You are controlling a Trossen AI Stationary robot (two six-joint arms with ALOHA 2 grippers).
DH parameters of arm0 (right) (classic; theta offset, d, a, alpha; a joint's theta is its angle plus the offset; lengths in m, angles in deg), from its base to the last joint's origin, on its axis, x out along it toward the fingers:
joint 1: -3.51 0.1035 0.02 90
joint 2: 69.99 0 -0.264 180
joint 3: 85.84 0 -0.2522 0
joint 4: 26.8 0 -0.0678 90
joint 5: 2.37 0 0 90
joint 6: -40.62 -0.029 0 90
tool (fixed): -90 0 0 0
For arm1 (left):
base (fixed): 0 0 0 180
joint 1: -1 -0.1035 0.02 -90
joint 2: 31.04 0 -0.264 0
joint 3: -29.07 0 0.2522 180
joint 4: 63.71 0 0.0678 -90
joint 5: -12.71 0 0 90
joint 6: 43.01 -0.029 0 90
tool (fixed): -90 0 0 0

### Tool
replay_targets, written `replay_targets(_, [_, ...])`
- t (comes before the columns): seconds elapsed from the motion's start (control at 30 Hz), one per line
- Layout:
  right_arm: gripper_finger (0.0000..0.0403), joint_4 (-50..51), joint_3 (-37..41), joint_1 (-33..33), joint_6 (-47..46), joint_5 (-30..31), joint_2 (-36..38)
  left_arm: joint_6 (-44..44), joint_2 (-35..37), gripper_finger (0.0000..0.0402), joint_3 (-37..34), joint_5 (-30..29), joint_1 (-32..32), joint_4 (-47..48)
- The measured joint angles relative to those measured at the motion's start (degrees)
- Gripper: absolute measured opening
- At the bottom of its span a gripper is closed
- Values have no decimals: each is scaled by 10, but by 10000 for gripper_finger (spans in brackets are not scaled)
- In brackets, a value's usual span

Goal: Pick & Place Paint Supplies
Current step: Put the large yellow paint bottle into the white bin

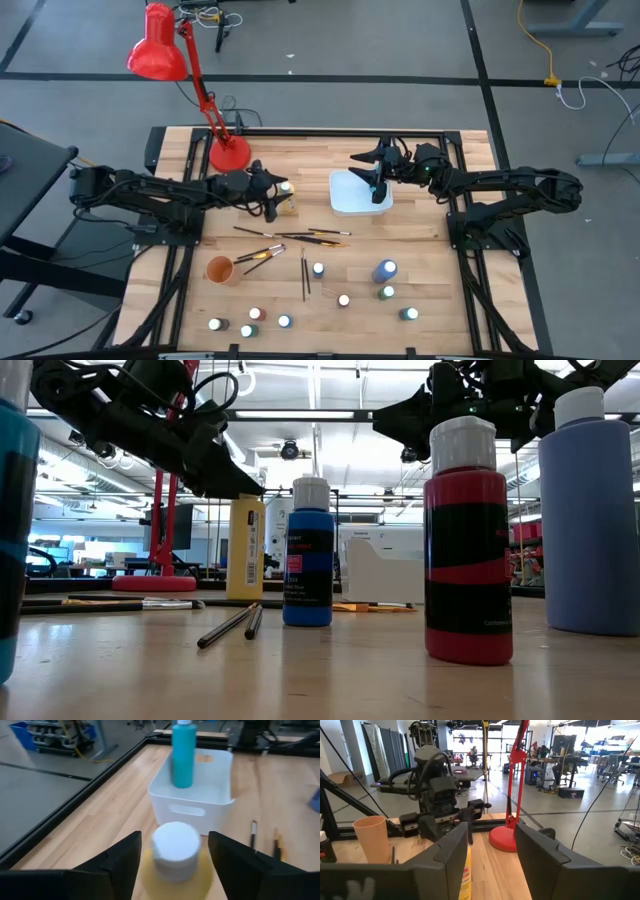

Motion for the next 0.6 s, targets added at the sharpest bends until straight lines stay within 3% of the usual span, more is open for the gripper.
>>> replay_targets(0.27, [169,0,0,0,0,0,0,13,0,131,0,12,0,-1])
replay_targets(0.47, [169,5,0,0,-3,-2,11,30,0,129,0,-5,0,-26])
replay_targets(0.6, [169,50,0,0,3,-42,62,19,0,129,19,-9,0,-84])
